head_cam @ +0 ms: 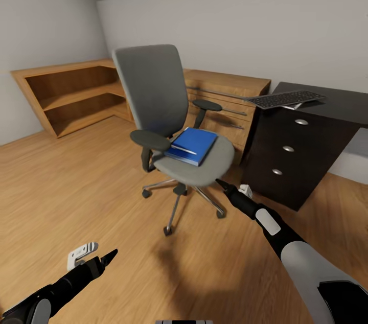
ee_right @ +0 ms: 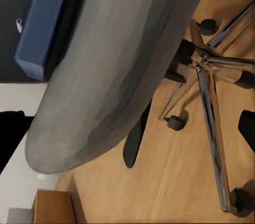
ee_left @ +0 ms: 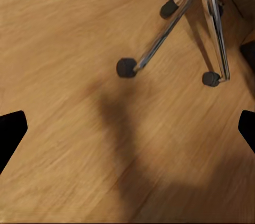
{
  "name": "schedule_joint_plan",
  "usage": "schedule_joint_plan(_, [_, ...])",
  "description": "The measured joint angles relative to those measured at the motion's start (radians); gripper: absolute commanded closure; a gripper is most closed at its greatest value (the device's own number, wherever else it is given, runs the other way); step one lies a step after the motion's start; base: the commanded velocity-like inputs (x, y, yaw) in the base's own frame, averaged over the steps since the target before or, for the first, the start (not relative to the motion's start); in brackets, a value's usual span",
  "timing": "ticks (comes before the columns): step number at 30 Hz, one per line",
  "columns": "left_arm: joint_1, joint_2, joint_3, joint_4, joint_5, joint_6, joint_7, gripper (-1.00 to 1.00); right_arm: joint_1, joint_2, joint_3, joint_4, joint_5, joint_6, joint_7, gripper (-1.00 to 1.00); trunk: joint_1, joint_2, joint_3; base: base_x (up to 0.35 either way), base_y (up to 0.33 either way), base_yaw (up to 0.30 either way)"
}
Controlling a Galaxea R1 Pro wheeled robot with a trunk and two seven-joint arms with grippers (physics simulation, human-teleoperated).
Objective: In the bedroom, organize the workspace by keeping the computer under the desk, ensuring the monitor is on the desk, placing the keyboard on the desk next to the monitor, placing the mouse on the desk next to the keyboard, moving the folder from the swivel chair onto the desk next to the mouse, stacking the notebook on top of the folder with the pen on top of the notebook, and positioning the swivel chair next to the desk.
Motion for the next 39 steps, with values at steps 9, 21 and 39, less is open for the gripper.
schedule_joint_plan(9, [0.0,0.0,0.0,0.0,0.0,0.0,0.0,-1.0,0.0,0.022,0.002,0.0,0.002,-0.002,0.0,-1.0,0.0,0.0,0.0,-0.02,0.0,0.208])
schedule_joint_plan(21, [0.0,0.0,-0.001,0.0,0.0,0.0,0.0,-1.0,0.0,0.022,0.0,0.0,0.001,0.0,0.001,-1.0,0.0,0.0,0.0,0.0,0.0,0.14])
schedule_joint_plan(39, [0.0,-0.002,-0.002,0.0,0.0,0.0,0.0,-1.0,0.0,0.022,0.002,0.004,0.008,-0.003,-0.001,-1.0,-0.001,0.0,0.0,0.215,0.0,0.002])
